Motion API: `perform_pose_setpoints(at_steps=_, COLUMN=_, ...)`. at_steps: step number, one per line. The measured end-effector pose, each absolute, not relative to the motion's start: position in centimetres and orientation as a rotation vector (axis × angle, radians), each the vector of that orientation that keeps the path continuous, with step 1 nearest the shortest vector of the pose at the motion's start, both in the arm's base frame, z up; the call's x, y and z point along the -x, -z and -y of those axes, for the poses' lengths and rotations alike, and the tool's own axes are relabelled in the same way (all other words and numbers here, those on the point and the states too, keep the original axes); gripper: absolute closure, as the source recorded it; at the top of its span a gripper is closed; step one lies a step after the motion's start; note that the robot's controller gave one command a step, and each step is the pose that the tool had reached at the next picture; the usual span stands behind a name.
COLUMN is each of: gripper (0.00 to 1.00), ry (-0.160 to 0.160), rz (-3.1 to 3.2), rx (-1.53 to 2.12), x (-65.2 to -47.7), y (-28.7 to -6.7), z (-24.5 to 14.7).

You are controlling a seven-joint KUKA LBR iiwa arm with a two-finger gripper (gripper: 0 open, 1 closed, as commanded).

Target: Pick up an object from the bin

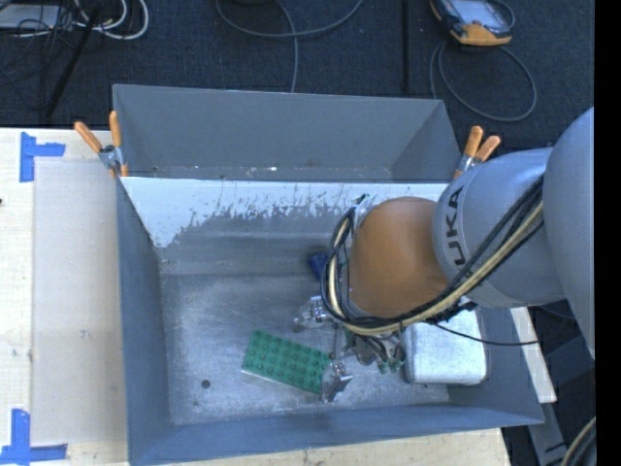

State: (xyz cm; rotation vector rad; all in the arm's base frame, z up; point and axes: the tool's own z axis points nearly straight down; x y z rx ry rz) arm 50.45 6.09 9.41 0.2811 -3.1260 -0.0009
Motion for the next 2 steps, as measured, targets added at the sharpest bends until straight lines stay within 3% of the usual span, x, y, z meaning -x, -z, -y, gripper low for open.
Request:
perform_pose_setpoints(at_steps=1, gripper=1.0, ry=0.001, rz=3.126, rx=-0.28, x=-50.46, y=-9.41, z=-6.1)
perform_pose_setpoints(at_steps=2, gripper=0.0, ry=0.001, rz=3.126, rx=-0.279, x=-50.45, y=-9.41, z=-6.1)
